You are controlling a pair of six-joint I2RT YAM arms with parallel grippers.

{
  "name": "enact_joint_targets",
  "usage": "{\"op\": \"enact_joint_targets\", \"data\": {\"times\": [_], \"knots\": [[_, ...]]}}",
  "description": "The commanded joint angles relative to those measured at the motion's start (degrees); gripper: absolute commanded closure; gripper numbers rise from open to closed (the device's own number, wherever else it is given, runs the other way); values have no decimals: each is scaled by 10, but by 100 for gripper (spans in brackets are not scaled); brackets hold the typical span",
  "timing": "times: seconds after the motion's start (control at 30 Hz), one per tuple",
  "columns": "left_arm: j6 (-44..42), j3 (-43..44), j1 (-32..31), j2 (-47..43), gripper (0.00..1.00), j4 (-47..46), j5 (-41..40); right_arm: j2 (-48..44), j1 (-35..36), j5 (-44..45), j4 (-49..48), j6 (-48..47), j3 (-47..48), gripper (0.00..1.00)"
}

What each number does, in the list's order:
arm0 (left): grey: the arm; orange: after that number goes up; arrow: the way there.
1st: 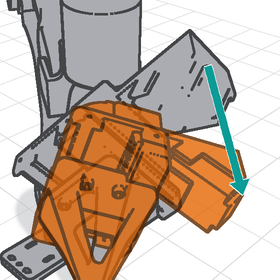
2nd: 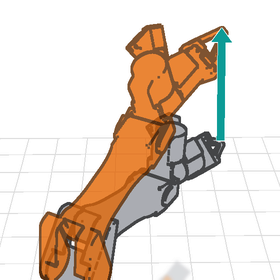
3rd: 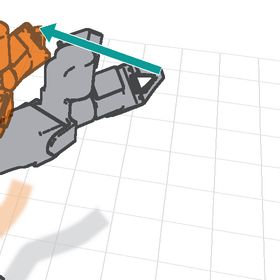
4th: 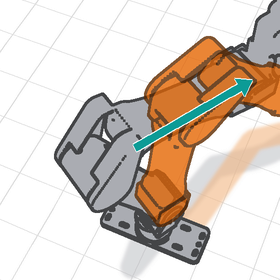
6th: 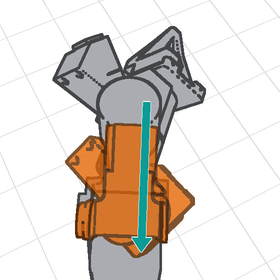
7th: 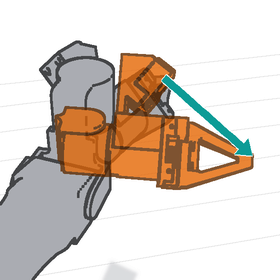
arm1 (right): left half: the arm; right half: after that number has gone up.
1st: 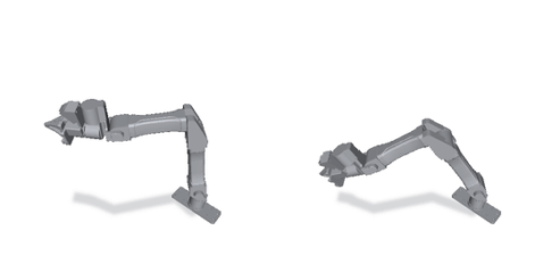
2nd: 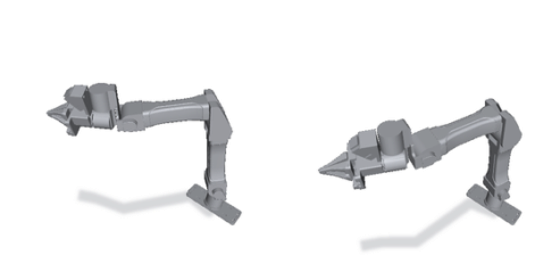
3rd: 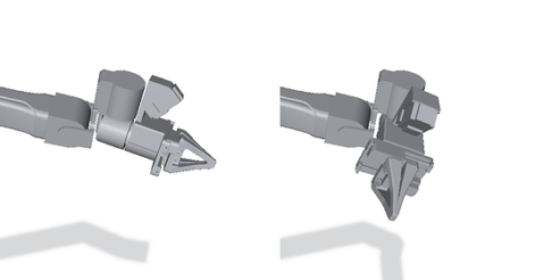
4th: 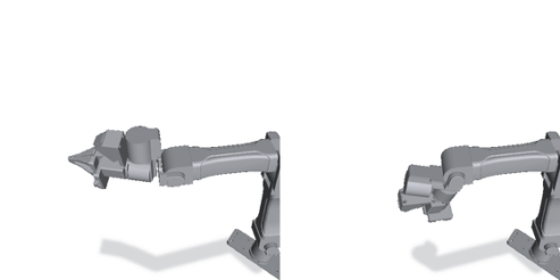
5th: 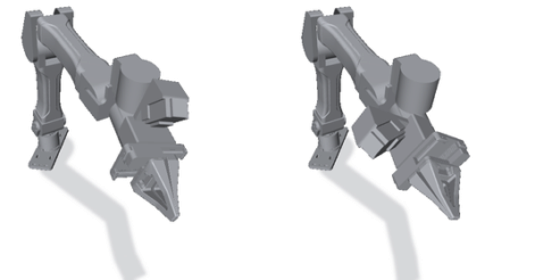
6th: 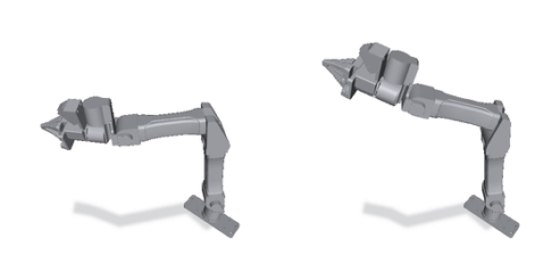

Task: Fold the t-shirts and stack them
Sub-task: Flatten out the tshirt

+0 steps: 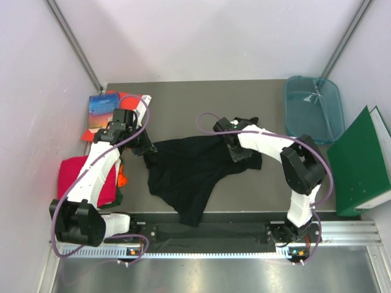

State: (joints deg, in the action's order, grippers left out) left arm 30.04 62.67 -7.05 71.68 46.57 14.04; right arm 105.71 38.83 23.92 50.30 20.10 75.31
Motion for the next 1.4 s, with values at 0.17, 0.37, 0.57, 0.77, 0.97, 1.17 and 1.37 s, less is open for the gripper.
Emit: {"op": "enact_joint_targets", "data": {"times": [0.17,0.37,0.57,0.77,0.97,1.17,1.37], "knots": [[-7,20,1,-3,100,-19,-2,42,-2,60,-9,-14,4,76],[-11,31,1,4,100,-16,-9,18,-11,83,-11,-22,-16,100],[-20,52,1,11,100,-10,-16,-29,-42,84,-16,-33,-32,100],[-21,135,1,28,100,-9,-51,-118,-64,71,-14,-60,24,100],[2,242,3,43,100,-45,-94,-204,-70,46,-29,-86,127,100],[2,349,4,53,100,-67,-115,-275,-73,49,-51,-114,207,100],[-31,471,4,38,100,-72,-156,-375,-72,54,-79,-132,228,100]]}}
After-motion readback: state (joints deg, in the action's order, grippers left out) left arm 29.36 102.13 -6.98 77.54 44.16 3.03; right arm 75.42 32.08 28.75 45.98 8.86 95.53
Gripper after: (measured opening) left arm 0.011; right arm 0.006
